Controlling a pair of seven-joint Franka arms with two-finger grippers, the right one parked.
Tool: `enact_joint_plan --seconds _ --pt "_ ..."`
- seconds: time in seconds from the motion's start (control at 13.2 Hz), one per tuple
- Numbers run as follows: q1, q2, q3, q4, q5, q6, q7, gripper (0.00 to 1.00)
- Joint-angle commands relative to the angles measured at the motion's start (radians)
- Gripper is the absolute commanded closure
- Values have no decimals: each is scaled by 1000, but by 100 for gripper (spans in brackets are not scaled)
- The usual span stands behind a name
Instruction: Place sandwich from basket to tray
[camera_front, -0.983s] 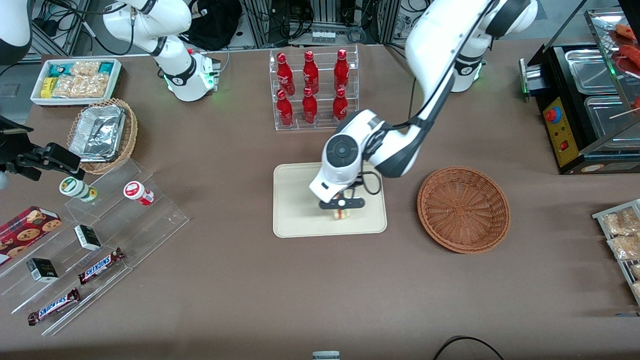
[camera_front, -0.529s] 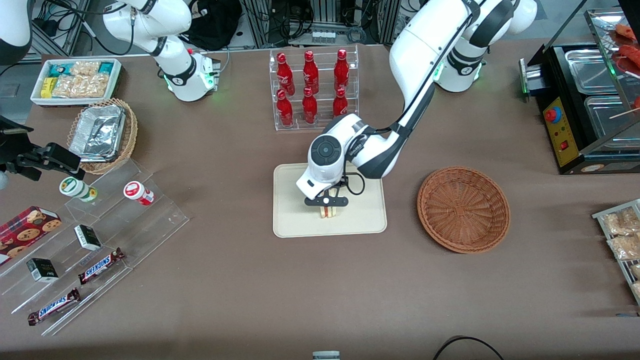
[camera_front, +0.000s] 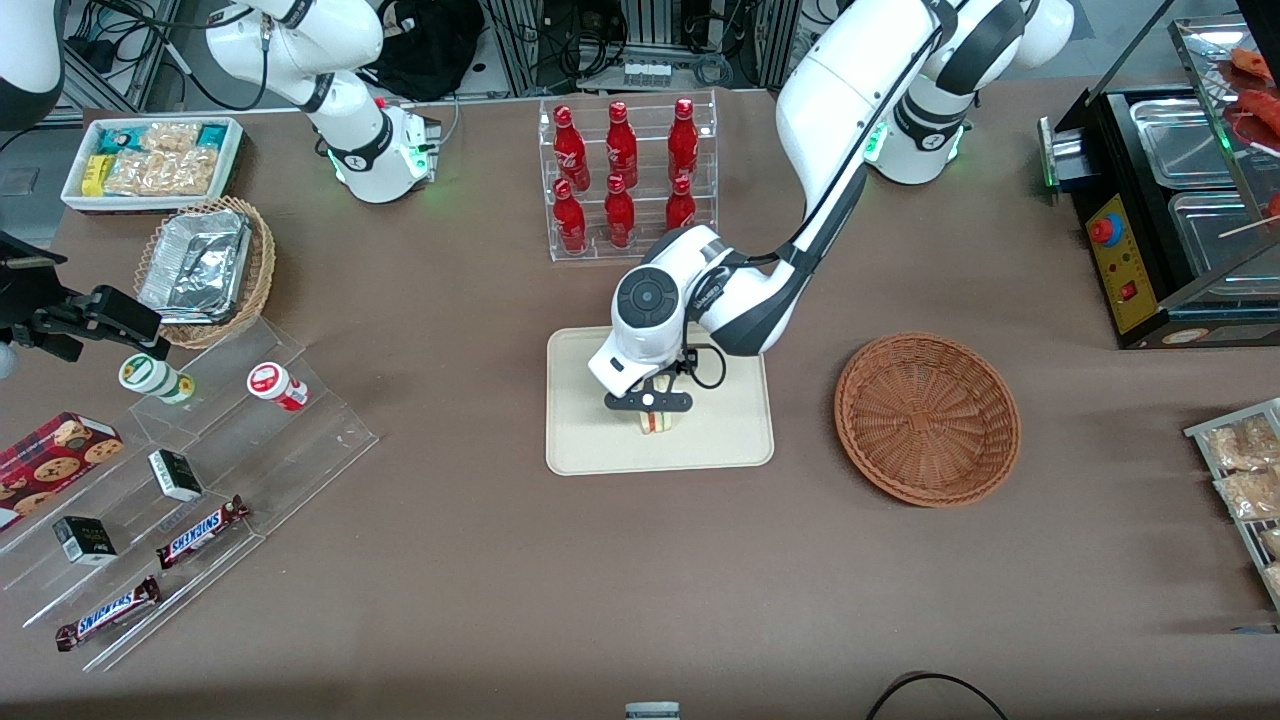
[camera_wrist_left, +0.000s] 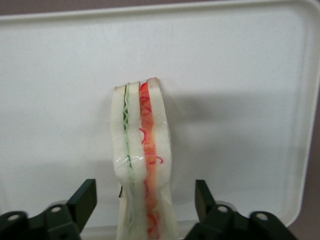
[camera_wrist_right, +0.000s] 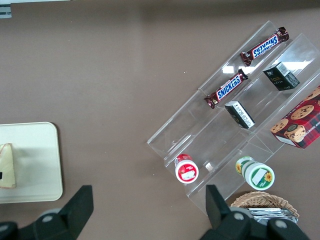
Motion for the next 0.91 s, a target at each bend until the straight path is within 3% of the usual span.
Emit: enact_joint_plan --seconds 0.0,0.38,0.53,0.83 --pt "-5 -87 15 -1 1 -76 -30 0" --pt "-4 -286 112 -4 0 -278 -79 0" --pt "-2 -403 180 -4 0 -431 -65 0" --pt "-2 -559 354 -40 -2 -568 58 0"
